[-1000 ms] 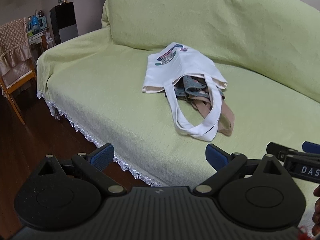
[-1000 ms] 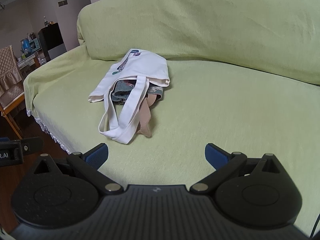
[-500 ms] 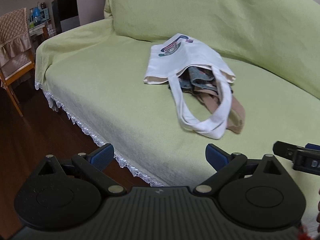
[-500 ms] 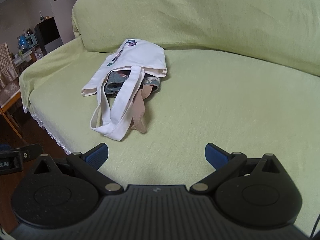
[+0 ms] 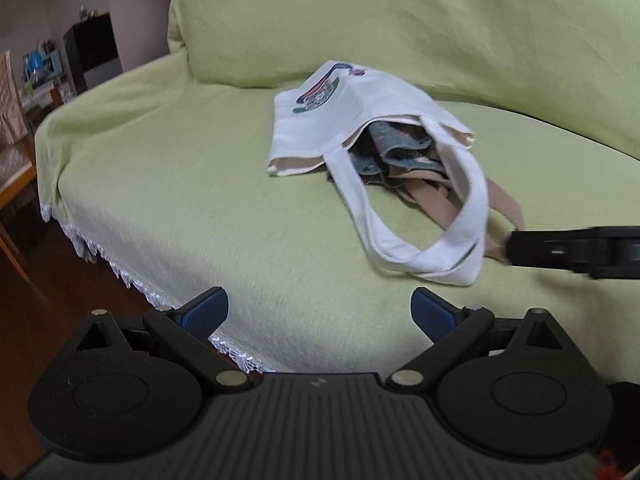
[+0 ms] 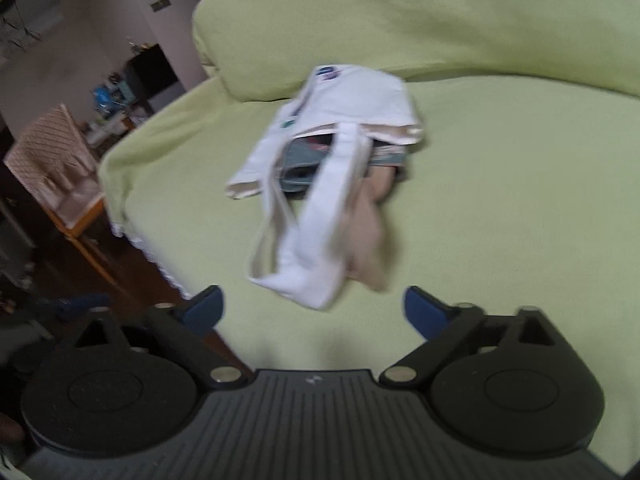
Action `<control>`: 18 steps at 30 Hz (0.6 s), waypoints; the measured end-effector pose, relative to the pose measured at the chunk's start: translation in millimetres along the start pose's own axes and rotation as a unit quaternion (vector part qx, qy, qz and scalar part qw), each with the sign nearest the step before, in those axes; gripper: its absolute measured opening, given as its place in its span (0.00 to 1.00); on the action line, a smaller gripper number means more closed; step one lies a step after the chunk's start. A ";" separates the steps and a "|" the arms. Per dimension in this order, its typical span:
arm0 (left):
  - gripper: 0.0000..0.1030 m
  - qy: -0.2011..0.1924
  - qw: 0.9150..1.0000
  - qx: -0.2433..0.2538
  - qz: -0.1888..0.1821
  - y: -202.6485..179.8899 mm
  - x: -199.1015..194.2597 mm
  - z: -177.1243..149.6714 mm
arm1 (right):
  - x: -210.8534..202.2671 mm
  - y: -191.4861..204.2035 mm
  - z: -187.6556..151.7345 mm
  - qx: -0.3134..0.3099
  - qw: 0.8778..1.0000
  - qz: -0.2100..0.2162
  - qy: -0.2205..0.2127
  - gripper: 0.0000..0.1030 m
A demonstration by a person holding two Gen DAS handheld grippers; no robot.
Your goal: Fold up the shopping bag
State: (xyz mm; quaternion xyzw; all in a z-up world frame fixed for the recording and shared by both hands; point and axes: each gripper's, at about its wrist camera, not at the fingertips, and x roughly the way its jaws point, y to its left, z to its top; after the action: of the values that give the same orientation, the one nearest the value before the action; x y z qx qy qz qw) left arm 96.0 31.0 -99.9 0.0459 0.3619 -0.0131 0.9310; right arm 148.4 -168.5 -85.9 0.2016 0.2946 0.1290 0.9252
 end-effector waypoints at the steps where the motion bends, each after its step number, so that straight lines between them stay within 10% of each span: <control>1: 0.96 0.003 1.000 -0.002 -0.002 2.7 4.0 -0.9 | 11.5 3.7 1.4 -0.001 1.000 -0.004 0.006 0.70; 8: 0.96 0.011 1.000 -0.002 -0.003 16.3 20.6 -4.9 | 72.0 7.5 -3.6 0.062 0.997 -0.050 0.021 0.55; 13: 0.96 0.018 1.000 -0.013 -0.006 22.2 26.0 -5.5 | 94.8 -0.7 -6.7 0.122 0.991 -0.047 0.009 0.13; 18: 0.96 0.007 1.000 -0.015 -0.014 21.5 17.7 -3.5 | 62.5 14.0 19.5 0.085 0.995 -0.014 -0.053 0.12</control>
State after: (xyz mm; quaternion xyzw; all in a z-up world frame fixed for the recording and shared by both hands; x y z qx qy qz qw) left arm 108.0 52.8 -112.8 0.0267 0.3694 -0.0198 0.9287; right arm 207.9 -139.5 -95.9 0.2821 0.2574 0.0798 0.9208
